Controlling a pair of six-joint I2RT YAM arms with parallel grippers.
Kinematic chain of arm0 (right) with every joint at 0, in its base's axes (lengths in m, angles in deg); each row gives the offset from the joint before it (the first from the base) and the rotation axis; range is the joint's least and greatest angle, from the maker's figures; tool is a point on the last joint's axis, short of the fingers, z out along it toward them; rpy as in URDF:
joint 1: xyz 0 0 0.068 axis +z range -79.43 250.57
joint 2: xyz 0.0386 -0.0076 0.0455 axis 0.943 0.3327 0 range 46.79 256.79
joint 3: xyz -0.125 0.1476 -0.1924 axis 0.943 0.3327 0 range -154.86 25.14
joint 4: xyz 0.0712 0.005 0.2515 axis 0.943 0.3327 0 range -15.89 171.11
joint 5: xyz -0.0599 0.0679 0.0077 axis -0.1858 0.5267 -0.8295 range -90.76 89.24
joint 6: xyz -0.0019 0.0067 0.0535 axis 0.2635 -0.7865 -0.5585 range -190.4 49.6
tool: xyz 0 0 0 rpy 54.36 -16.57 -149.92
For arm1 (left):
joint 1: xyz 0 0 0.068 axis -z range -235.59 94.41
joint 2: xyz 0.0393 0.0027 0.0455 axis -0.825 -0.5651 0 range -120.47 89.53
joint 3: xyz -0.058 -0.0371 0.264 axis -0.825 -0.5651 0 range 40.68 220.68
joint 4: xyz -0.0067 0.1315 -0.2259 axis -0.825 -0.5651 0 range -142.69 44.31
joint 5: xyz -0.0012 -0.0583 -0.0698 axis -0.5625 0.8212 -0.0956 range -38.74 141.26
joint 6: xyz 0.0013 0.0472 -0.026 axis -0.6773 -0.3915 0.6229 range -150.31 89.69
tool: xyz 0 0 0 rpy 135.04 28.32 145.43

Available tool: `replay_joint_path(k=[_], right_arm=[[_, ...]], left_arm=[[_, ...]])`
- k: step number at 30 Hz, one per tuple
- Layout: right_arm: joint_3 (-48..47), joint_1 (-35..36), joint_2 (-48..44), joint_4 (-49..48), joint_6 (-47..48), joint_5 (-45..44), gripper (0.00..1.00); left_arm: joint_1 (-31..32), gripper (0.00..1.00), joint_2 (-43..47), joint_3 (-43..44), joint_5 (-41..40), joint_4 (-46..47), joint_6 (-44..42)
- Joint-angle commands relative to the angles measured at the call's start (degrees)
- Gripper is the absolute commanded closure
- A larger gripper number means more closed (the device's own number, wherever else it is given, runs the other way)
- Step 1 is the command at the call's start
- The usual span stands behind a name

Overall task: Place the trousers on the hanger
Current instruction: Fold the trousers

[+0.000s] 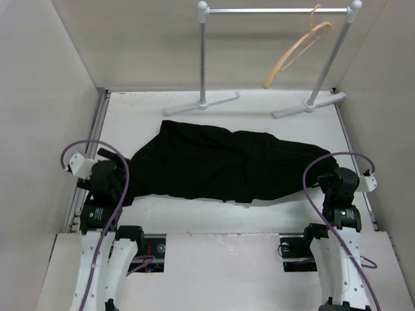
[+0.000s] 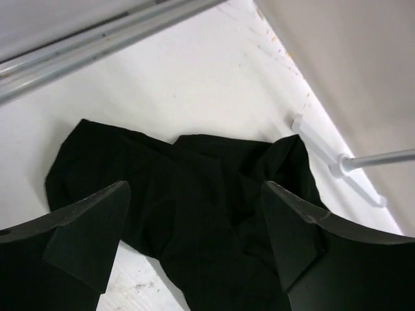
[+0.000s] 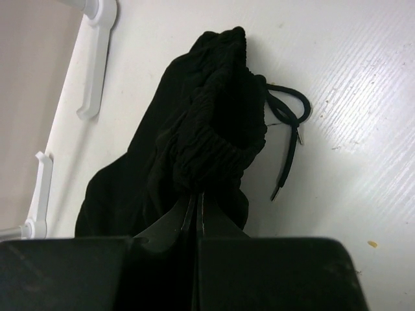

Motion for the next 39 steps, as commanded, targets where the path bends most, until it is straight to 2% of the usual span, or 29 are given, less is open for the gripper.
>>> replay_joint_path(k=[1, 8, 10, 12, 13, 15, 16, 17, 18, 19, 21, 22, 23, 25, 26, 27, 29, 30, 31, 33, 35, 36, 37, 39], right_arm=[[-1.83, -1.16, -0.17, -1.97, 0.32, 1.93, 0.98], [-0.08, 0.68, -0.34, -1.35, 0.85, 2.11, 0.97], [0.28, 2.08, -0.52, -1.26, 0.23, 2.19, 0.97], [0.54, 3.31, -0.26, -1.18, -0.56, 2.11, 0.97], [0.63, 3.76, 0.01, -0.92, -0.56, 1.93, 0.97], [0.54, 3.76, 0.01, -0.12, -0.47, 0.71, 0.96], [0.37, 3.85, -0.16, 0.05, -0.38, -0.17, 0.93], [0.19, 3.67, -0.25, 0.05, -0.12, -1.13, 0.88], [-0.25, 3.67, -0.34, -0.21, -0.03, -2.10, 0.83], [-0.69, 3.58, -0.25, -0.56, 0.06, -3.16, 0.74], [-1.91, 3.58, 0.79, -2.22, 0.41, -5.09, 0.50], [-2.44, 3.93, 1.50, -3.45, 0.76, -6.23, 0.36], [-3.14, 4.54, 2.46, -4.51, 1.46, -7.55, 0.28], [-5.25, 6.04, 4.30, -5.30, 2.77, -10.61, 0.15], [-6.13, 6.48, 4.93, -5.39, 3.48, -11.94, 0.12], [-7.53, 7.27, 5.54, -5.22, 4.35, -13.52, 0.11], [-9.65, 9.64, 5.81, -5.74, 5.67, -16.34, 0.09], [-10.53, 11.56, 6.77, -6.53, 6.64, -17.13, 0.10], [-11.40, 14.11, 8.34, -7.32, 8.39, -17.31, 0.13], [-12.20, 20.25, 11.68, -8.55, 9.81, -17.32, 0.28], [-12.12, 28.24, 15.63, -10.92, 10.69, -16.96, 0.49], [-11.94, 31.24, 17.05, -11.80, 10.60, -17.05, 0.56], [-11.77, 35.01, 19.06, -13.12, 10.34, -16.79, 0.59], [-11.68, 42.22, 23.89, -15.93, 10.43, -16.26, 0.57]], left_arm=[[0.23, 0.18, -10.96, -1.26, 2.04, 10.07, -1.52], [-3.72, 0.19, -34.60, -7.23, 7.14, 24.59, 0.77], [-5.39, 0.35, -39.28, -10.30, 11.61, 27.05, 1.90], [-7.94, 0.69, -39.65, -15.48, 16.19, 29.77, 3.83], [-9.34, 0.80, -37.12, -17.94, 17.16, 29.96, 4.63], [-12.33, 0.82, -27.48, -20.77, 16.91, 26.29, 4.90], [-13.39, 0.76, -21.69, -20.43, 16.30, 23.05, 4.46], [-13.92, 0.63, -16.41, -18.77, 15.51, 19.45, 3.76], [-13.93, 0.44, -12.79, -15.80, 14.55, 16.28, 2.28], [-13.49, 0.26, -10.93, -12.29, 13.32, 14.16, 0.35], [-10.87, 0.05, -11.60, -6.04, 10.24, 12.30, -2.04], [-8.76, 0.03, -13.52, -3.66, 9.18, 12.55, -2.22], [-6.13, 0.03, -16.15, -1.99, 7.96, 13.77, -2.39], [0.54, 0.04, -23.61, 0.39, 5.93, 19.29, -2.57], [4.40, 0.06, -28.87, 2.49, 5.40, 21.50, -3.27], [8.10, 0.13, -34.67, 4.86, 5.05, 23.09, -4.58], [12.95, 0.24, -44.26, 9.79, 6.01, 25.03, -7.22], [14.88, 0.35, -49.00, 11.98, 6.71, 25.99, -8.45], [16.21, 0.41, -52.79, 14.01, 7.32, 26.44, -9.33], [17.27, 0.42, -58.87, 17.18, 7.24, 26.09, -10.83], [17.10, 0.39, -63.35, 19.38, 6.45, 25.92, -12.32], [16.92, 0.37, -65.29, 20.35, 5.84, 25.92, -13.37], [16.92, 0.37, -67.31, 21.57, 5.23, 25.66, -14.43], [16.92, 0.36, -70.39, 23.16, 3.12, 24.78, -16.36]])
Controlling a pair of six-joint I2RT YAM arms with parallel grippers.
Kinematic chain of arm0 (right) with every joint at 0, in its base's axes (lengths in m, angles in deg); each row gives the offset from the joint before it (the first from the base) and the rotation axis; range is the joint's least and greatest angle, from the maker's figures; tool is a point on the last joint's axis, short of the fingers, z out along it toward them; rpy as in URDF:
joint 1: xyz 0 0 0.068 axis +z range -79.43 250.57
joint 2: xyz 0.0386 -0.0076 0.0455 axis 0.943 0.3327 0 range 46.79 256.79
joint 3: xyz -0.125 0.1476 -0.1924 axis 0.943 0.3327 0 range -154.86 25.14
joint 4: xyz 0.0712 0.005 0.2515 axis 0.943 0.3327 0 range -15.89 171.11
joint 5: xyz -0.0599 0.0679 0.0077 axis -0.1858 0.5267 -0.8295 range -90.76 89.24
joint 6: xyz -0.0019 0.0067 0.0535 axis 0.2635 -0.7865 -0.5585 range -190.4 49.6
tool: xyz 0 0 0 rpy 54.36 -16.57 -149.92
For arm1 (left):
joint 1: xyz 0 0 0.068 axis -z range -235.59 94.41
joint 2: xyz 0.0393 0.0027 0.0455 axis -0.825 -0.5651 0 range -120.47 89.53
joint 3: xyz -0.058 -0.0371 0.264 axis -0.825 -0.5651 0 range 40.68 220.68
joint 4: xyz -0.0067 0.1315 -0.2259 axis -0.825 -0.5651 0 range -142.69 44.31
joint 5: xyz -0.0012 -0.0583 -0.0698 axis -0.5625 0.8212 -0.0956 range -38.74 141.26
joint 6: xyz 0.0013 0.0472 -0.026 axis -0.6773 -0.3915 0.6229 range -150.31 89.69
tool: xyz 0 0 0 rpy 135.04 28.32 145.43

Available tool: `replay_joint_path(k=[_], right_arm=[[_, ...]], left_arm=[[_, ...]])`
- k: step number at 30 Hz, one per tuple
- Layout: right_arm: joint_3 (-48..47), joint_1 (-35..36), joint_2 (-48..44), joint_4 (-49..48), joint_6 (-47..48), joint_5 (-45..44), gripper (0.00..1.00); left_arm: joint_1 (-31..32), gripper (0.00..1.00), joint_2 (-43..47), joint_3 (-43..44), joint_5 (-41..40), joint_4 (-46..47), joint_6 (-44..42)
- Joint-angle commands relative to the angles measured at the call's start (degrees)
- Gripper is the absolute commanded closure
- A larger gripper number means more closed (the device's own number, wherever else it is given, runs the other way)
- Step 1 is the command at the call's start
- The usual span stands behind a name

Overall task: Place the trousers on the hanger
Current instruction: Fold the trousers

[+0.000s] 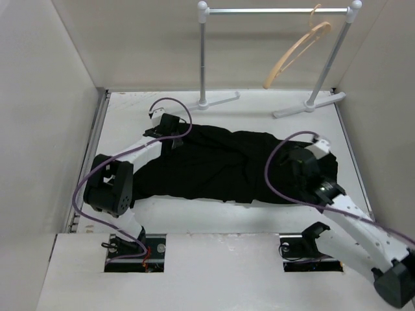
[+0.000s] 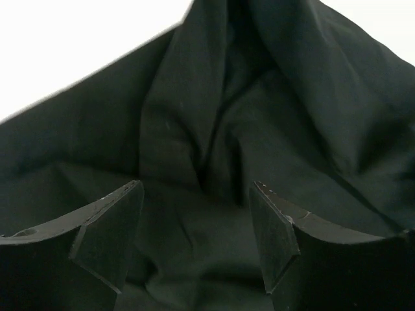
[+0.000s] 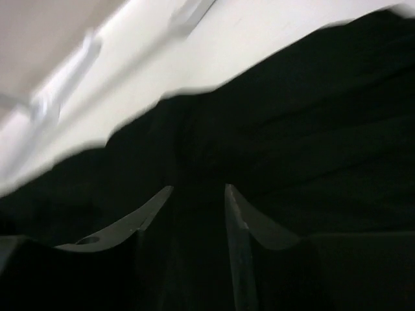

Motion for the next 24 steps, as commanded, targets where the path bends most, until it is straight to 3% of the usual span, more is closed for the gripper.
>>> replay_joint_path(k=[1, 4, 6, 10, 12, 16, 19, 20, 22, 23, 24], right_arm=[[-1.25, 9.57, 7.27, -6.76, 1.64, -0.52, 0.52], [-2.22, 17.13, 15.62, -9.30, 0.77, -0.52, 0.31], [-2.05, 20.13, 20.11, -11.68, -1.34, -0.26, 0.30], [-1.25, 21.55, 26.71, -15.90, -4.68, 0.27, 0.32], [-1.17, 21.55, 29.09, -16.43, -5.39, 0.53, 0.31], [0.15, 22.77, 29.10, -16.96, -6.97, 0.27, 0.24], [1.21, 23.22, 28.39, -16.87, -7.50, -0.26, 0.19], [1.47, 23.30, 28.30, -16.79, -7.50, -0.17, 0.19], [2.08, 23.92, 28.30, -17.05, -7.68, -0.08, 0.19], [2.35, 24.09, 28.48, -17.05, -8.02, -0.26, 0.19], [2.52, 24.27, 28.83, -17.22, -8.38, -0.26, 0.20]], left_arm=[[-0.35, 0.36, -1.55, 5.31, -5.60, 0.08, -5.09], [0.53, 0.36, -3.84, 6.19, -9.74, 0.69, -7.37], [0.71, 0.39, -5.69, 7.42, -11.06, 0.43, -8.78], [-1.65, 0.69, -8.68, 9.70, -9.85, 0.69, -8.96], [-3.24, 0.73, -10.69, 11.54, -7.57, -0.01, -8.96], [-5.17, 0.68, -12.55, 12.52, -3.43, -0.10, -9.05], [-5.27, 0.37, -13.34, 12.61, -2.37, -1.15, -9.31], [-5.18, 0.34, -12.91, 11.82, -1.93, -0.46, -9.31], [-5.09, 0.33, -12.20, 10.85, -1.40, -0.01, -9.05], [-5.00, 0.36, -12.03, 10.33, -0.79, 0.25, -8.88], [-4.83, 0.46, -12.11, 10.15, -0.18, 0.77, -8.79]])
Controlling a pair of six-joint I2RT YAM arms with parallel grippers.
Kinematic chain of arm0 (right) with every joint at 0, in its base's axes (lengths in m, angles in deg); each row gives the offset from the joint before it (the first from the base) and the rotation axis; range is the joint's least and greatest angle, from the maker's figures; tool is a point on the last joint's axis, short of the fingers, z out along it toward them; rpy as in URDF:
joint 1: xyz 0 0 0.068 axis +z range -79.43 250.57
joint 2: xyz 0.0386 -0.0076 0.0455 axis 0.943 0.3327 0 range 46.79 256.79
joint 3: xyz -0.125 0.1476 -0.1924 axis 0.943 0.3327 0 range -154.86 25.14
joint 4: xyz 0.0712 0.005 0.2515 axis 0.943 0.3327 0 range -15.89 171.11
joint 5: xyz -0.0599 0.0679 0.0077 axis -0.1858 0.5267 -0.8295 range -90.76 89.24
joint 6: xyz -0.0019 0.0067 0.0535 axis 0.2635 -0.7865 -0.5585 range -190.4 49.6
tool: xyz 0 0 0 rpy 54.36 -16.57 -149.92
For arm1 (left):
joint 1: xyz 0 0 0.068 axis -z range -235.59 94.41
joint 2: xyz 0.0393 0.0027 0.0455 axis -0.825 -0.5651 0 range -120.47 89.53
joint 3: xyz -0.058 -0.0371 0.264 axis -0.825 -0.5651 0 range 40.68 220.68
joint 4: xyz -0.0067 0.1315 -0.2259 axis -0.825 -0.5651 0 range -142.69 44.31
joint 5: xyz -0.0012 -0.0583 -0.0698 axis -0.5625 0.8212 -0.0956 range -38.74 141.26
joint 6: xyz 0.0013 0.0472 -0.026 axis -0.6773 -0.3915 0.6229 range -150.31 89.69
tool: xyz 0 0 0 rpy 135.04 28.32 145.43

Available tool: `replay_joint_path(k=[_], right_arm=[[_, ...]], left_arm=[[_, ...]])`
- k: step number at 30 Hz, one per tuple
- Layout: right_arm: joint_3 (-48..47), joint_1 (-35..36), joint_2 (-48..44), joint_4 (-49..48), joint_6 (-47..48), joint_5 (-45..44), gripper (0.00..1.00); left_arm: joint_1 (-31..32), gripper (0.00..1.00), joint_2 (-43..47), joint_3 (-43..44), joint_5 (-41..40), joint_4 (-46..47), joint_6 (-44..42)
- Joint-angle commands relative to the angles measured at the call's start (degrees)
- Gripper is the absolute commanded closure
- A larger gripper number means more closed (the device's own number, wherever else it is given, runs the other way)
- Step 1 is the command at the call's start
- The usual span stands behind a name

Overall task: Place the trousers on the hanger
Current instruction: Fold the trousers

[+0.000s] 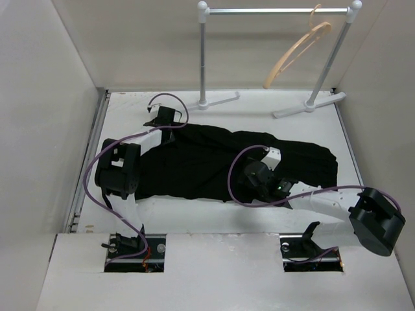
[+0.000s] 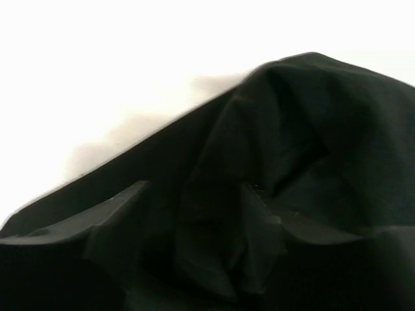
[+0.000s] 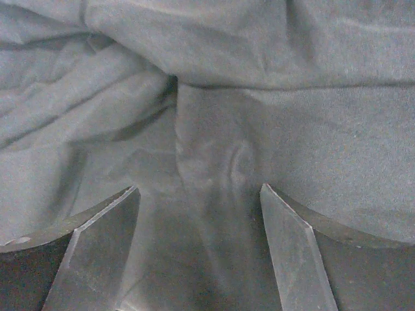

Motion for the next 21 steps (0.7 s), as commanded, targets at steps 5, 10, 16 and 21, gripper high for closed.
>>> replay_joint_path(k=[5, 10, 16, 21], right_arm=[[1.43, 2.33, 0.42, -3.66, -2.55, -1.44, 0.37], [3.28, 4.70, -1.07, -2.51, -4.57, -3.55, 0.54], [6.27, 4.71, -4.85, -2.34, -5.10, -3.20, 0.47], [6.54, 4.36, -7.31, -1.37, -4.48, -3.55, 0.31]], left_arm=[[-0.72, 0.87, 4.15, -1.85, 2.47, 3.53, 3.48], [-2.65, 0.92, 15.22, -3.53, 1.25, 4.78, 5.87], [-10.73, 0.89, 13.33, 7.60, -1.22, 2.41, 4.55], [-16.45, 0.57, -3.82, 28.97, 2.30, -6.54, 1.64]])
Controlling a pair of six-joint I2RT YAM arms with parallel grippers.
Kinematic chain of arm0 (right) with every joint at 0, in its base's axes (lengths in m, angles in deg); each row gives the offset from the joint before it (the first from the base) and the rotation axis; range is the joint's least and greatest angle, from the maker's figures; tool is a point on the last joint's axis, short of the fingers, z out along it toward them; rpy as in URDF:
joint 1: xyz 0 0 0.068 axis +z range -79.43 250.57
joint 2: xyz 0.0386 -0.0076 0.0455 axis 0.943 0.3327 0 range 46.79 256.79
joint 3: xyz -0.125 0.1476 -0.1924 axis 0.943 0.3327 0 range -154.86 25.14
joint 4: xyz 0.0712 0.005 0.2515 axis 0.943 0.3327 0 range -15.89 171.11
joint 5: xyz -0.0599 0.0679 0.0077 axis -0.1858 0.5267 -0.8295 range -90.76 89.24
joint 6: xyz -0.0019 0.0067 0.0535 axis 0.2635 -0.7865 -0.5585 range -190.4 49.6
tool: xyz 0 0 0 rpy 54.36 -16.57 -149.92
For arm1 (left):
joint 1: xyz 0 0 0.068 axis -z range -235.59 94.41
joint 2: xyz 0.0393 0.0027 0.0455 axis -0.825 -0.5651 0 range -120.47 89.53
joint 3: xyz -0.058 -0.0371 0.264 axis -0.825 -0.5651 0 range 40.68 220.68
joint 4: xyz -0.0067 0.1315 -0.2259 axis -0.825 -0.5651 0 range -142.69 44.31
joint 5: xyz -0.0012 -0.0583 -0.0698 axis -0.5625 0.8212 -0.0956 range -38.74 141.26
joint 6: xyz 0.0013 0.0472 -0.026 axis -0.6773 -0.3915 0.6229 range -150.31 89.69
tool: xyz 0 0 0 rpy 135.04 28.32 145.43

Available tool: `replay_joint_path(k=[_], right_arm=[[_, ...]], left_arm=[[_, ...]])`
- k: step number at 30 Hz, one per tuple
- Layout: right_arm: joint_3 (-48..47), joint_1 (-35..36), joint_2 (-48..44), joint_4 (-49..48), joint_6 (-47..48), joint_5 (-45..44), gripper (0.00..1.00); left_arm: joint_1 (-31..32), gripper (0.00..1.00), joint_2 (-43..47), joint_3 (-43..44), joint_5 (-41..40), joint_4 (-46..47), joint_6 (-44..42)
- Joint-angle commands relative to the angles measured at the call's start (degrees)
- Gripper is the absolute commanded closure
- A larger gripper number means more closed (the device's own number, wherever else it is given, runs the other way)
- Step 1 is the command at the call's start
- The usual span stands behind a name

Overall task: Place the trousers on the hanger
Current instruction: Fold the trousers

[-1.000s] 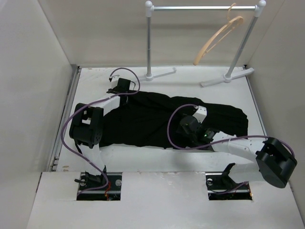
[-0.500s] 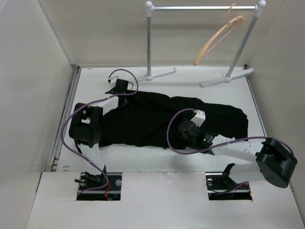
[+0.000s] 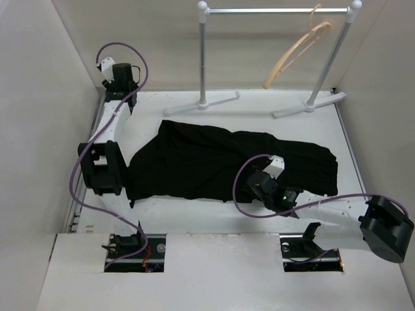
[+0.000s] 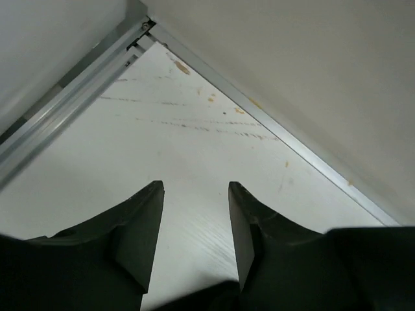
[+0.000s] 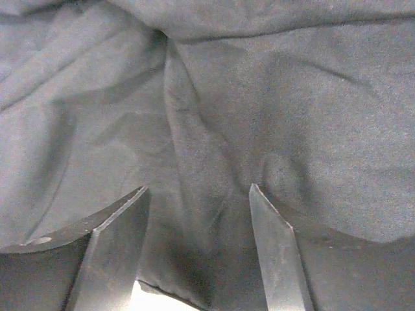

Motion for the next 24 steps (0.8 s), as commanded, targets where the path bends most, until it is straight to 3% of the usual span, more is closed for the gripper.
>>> replay_joint_path(k=[1, 4, 8, 12, 21, 24], right_arm=[[0.35, -0.04, -2.44, -0.24, -0.48, -1.67, 0.30], [0.61, -0.21, -3.41, -0.32, -0.57, -1.58, 0.29], [-0.53, -0.91, -2.88, -0.49, 2.32, -1.41, 0.26], [-0.18, -0.74, -3.23, -0.76, 3.12, -1.14, 0.24], [0.09, -0.74, -1.65, -2.25, 1.71, -0.27, 0.23], [-0.88, -0.74, 0.89, -2.69, 1.80, 0.17, 0.23]], left_arm=[[-2.31, 0.57, -5.83, 5.47, 2.47, -8.96, -0.41], [2.41, 0.52, 1.35, -4.40, 6.44, -8.20, -0.41], [11.29, 0.25, 15.07, -27.96, 3.80, 3.75, 0.03], [13.94, 0.23, 18.52, -36.96, 5.38, 5.96, 1.88], [13.51, 0.47, 8.60, -34.52, 1.17, 7.99, 0.22], [13.24, 0.64, 6.40, -32.33, 2.04, 8.87, -0.14]])
